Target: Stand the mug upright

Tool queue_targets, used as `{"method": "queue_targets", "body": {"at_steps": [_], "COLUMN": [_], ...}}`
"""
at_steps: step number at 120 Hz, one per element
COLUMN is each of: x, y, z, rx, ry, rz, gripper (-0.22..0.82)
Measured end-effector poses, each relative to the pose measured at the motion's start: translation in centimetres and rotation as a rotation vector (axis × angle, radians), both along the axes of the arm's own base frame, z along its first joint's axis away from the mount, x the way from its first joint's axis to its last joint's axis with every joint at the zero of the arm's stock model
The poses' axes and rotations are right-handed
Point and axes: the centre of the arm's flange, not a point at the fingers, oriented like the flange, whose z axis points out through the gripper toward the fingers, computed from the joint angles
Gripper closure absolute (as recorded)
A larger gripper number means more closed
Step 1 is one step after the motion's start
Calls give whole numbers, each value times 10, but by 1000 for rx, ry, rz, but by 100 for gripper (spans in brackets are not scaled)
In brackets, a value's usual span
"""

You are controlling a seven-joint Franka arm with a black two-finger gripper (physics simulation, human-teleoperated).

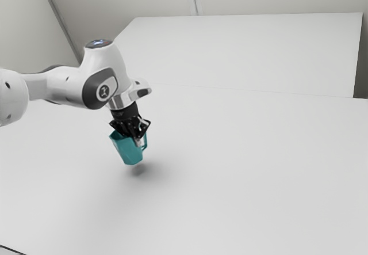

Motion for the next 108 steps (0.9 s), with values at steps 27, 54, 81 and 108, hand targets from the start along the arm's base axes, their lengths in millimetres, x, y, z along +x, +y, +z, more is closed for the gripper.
{"method": "queue_targets", "body": {"at_steps": [27, 54, 81, 108], "x": [10, 17, 19, 14], "y": [0, 8, 7, 6], "z": [-27, -47, -38, 8], "rx": [1, 1, -1, -3], "ry": [-5, -11, -40, -112], "rz": [-16, -12, -19, -25], "gripper": [77, 77, 36, 12]}}
